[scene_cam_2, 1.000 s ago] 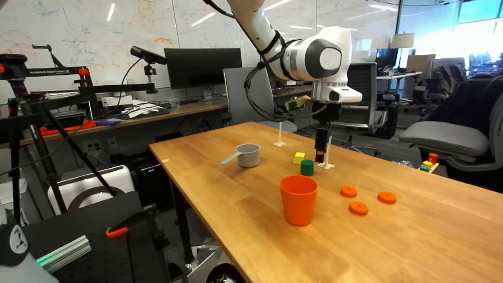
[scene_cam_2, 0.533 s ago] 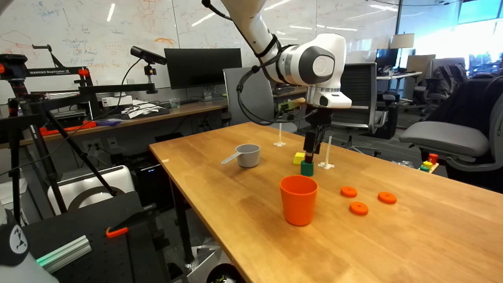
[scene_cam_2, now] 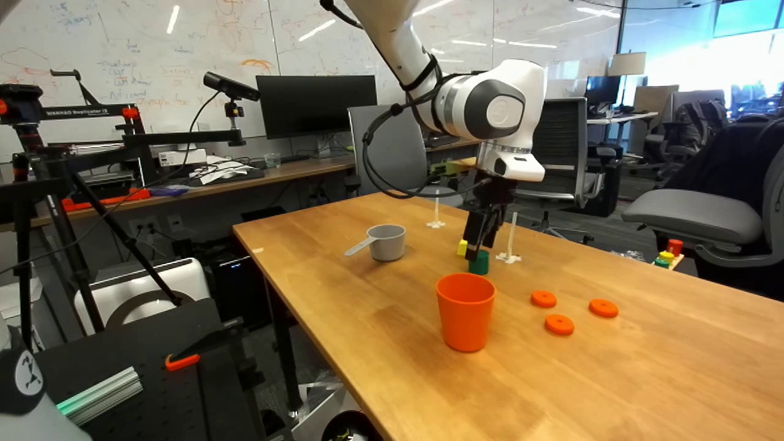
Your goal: Put the green, yellow and orange blocks inside the grey measuring cup
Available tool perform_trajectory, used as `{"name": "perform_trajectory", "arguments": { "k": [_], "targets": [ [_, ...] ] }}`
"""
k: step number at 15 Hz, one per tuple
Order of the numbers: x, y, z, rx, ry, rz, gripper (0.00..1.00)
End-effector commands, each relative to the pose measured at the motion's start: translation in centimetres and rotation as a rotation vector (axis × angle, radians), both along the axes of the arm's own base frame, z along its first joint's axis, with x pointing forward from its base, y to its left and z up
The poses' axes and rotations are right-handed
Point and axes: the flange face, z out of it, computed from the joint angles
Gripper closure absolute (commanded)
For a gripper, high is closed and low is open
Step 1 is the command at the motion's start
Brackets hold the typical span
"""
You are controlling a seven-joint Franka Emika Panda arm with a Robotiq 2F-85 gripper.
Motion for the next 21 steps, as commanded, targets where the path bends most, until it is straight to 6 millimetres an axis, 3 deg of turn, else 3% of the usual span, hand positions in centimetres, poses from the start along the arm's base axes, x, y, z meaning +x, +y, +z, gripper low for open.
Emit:
{"name": "perform_trajectory", "arguments": {
  "k": [1,2,4,7,10,14,17,21],
  "targets": [
    [-0.9,-0.3,0.2,0.028,0.036,-0.052,0.0],
    [-1.0,-0.3,0.0,0.025,0.029,-0.039,0.25],
    [-1.0,-0.4,-0.3,0.014,0.014,-0.016,0.32],
    [-1.1,-0.6,-0.5,0.007,0.012,-0.009,0.58],
    [-1.1,-0.6,0.5,0.038,0.008,-0.006,0.81],
    [-0.8,2.7,5.0,0.109,-0.051,0.074,0.82],
    [-0.4,6.1,9.2,0.256,-0.101,0.152,0.82],
    [-1.1,9.7,11.1,0.44,-0.092,0.228,0.82]
  ]
}}
